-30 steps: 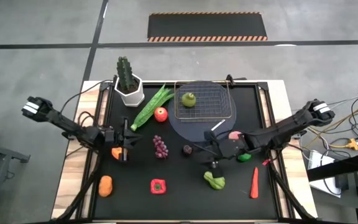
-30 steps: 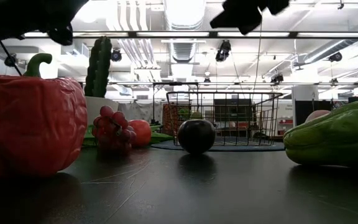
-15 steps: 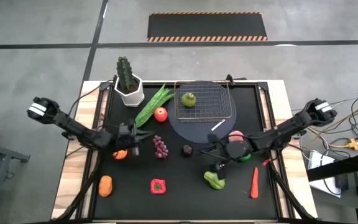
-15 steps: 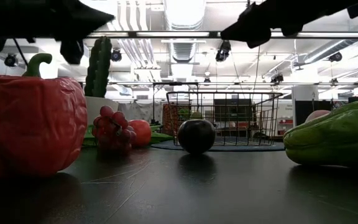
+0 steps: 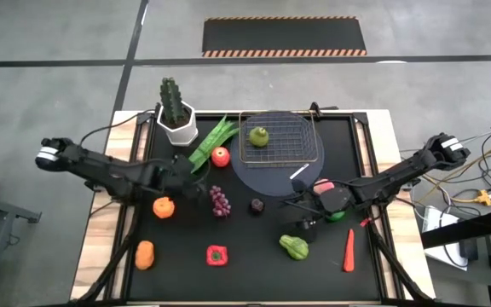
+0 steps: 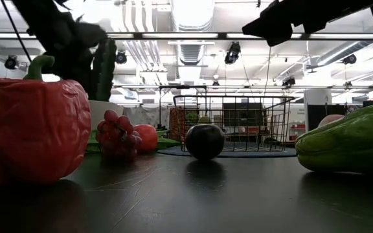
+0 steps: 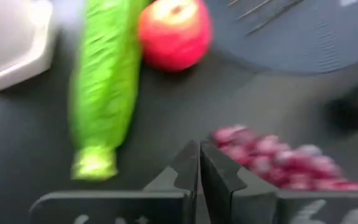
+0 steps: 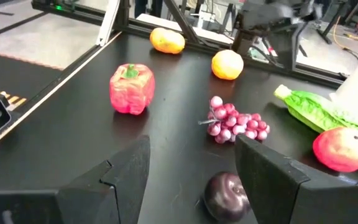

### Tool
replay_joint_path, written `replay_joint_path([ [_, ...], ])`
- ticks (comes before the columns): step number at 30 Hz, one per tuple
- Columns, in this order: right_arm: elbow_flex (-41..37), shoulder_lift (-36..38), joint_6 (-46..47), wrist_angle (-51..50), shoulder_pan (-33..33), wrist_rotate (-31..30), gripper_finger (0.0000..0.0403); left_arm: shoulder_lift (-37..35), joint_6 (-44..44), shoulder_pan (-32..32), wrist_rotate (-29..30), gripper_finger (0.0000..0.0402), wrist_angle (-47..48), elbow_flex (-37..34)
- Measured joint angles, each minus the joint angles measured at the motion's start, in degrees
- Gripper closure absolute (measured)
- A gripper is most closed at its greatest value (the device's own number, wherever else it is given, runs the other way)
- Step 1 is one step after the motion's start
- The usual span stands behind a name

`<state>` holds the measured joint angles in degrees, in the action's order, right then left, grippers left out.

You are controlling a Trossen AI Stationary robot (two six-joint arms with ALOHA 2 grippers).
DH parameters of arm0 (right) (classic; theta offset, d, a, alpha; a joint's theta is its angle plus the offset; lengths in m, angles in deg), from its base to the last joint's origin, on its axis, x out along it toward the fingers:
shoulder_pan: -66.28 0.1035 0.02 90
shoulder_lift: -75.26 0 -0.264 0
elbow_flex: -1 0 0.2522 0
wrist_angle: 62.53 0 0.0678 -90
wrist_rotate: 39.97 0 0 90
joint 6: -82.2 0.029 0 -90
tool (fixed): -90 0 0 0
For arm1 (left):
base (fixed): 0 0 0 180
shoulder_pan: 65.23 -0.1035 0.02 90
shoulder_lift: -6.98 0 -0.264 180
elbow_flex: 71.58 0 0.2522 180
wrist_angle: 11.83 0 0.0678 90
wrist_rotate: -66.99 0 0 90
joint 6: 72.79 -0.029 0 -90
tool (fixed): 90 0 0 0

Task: Build produce basket
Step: Put the green leaf lettuce into the gold wire basket

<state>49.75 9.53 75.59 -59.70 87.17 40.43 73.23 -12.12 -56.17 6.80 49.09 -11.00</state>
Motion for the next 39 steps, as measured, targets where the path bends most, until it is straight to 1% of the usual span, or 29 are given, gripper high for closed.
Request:
replay_joint_path([
  [3,-0.5,0.0,0.0,0.0,0.0,0.0,0.0184,2.0,-0.6,-6.5,-5.8,0.0402,5.5,2.4],
  [5,-0.7,0.0,0.1,-0.2,0.0,0.0,0.0184,3.3,-4.4,-10.5,-8.7,0.0402,6.4,3.4],
  [9,-0.7,0.0,1.2,-0.1,0.0,0.2,0.0184,4.7,-14.5,-15.0,-9.5,0.0399,6.7,4.7],
  [12,-0.8,0.0,1.8,-0.1,0.0,0.6,0.0184,5.1,-17.9,-17.2,-10.1,0.0379,6.1,5.1],
  [16,-1.0,0.0,1.5,-0.1,0.0,0.6,0.0184,5.9,-19.1,-20.0,-10.7,0.0323,5.9,4.5],
  [24,-1.0,0.0,1.2,0.0,0.0,0.6,0.0184,11.7,-19.3,-22.8,-10.8,0.0176,5.8,3.5],
  [27,-1.0,0.0,2.1,-0.1,0.0,0.6,0.0184,14.2,-19.7,-23.0,-10.8,0.0142,5.8,3.5],
  [30,-1.0,0.0,2.1,-0.1,0.0,0.6,0.0184,16.5,-20.6,-23.0,-10.6,0.0129,5.4,3.9],
  [39,-1.0,0.0,2.6,-0.1,0.0,0.6,0.0184,19.8,-20.7,-23.0,-9.2,0.0127,4.4,3.8],
])
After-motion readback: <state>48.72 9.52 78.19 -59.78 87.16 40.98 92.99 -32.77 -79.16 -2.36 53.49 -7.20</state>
